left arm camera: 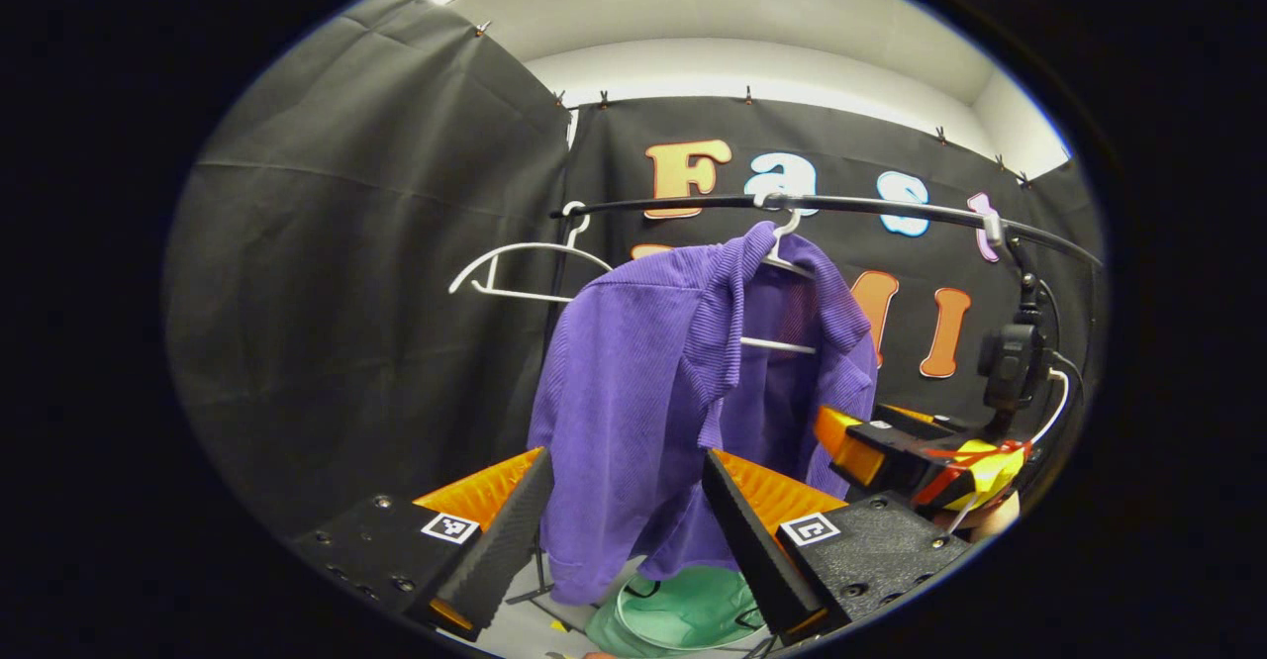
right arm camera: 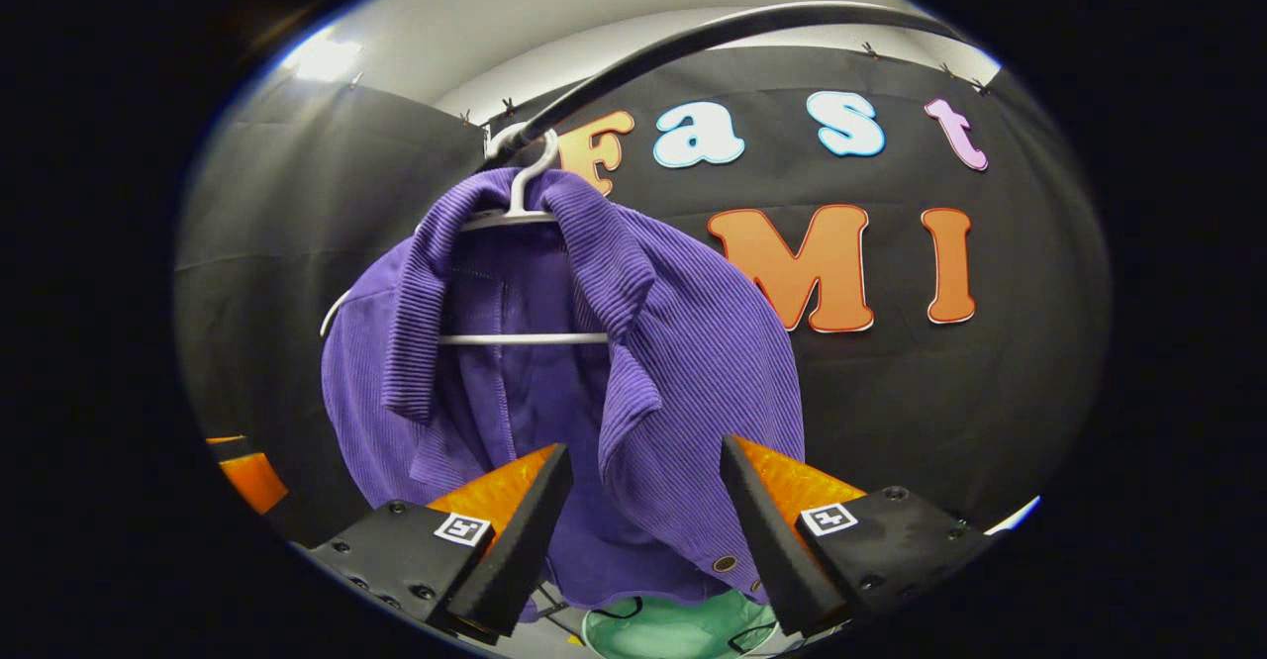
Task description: Grasp the clothes on the hanger with both hands and then place them into the laundry hamper below.
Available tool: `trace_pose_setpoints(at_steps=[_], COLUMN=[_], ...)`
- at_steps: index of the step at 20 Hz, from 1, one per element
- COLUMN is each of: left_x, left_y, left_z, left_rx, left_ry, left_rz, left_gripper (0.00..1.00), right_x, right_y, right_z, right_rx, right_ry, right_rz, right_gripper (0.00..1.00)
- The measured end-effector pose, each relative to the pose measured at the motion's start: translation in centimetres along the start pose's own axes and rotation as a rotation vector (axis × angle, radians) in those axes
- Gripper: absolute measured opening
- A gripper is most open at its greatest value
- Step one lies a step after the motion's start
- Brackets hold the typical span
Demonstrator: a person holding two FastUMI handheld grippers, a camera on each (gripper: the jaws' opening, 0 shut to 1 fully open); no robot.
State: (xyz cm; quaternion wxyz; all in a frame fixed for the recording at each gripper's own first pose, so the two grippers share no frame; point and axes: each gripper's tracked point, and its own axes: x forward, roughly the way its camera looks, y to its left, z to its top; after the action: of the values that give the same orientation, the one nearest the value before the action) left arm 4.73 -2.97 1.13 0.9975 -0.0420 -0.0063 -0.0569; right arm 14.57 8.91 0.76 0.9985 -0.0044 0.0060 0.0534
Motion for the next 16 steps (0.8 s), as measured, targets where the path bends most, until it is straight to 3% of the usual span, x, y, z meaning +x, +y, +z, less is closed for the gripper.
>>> trace_pose_setpoints(at_steps=[1, 9, 11, 13, 15, 16], left_x=[0.6, 5.8, 7.3, 8.8, 10.0, 10.5], left_y=[-0.4, -4.0, -4.7, -5.1, -5.3, -5.4], left_z=[0.0, -2.1, -2.6, -3.0, -3.2, -3.4], left_rx=[0.008, 0.045, 0.025, 0.025, 0.028, 0.024], left_ry=[-0.005, 0.001, 0.011, 0.020, 0.018, 0.021], left_rz=[-0.007, -0.072, -0.080, -0.083, -0.078, -0.077], left_gripper=[0.93, 0.96, 0.93, 0.99, 0.93, 0.93], right_x=[0.4, 1.9, 2.3, 2.6, 3.2, 3.5], right_y=[-0.1, 0.0, -0.1, -0.2, -0.2, -0.2], right_z=[-0.1, -2.2, -2.6, -2.8, -3.1, -3.2], right_rx=[-0.007, -0.006, -0.010, -0.007, -0.003, -0.002], right_ry=[0.000, 0.045, 0.051, 0.060, 0.063, 0.065], right_rz=[-0.003, 0.012, 0.009, 0.011, 0.020, 0.024], right_gripper=[0.89, 0.90, 0.86, 0.84, 0.70, 0.74])
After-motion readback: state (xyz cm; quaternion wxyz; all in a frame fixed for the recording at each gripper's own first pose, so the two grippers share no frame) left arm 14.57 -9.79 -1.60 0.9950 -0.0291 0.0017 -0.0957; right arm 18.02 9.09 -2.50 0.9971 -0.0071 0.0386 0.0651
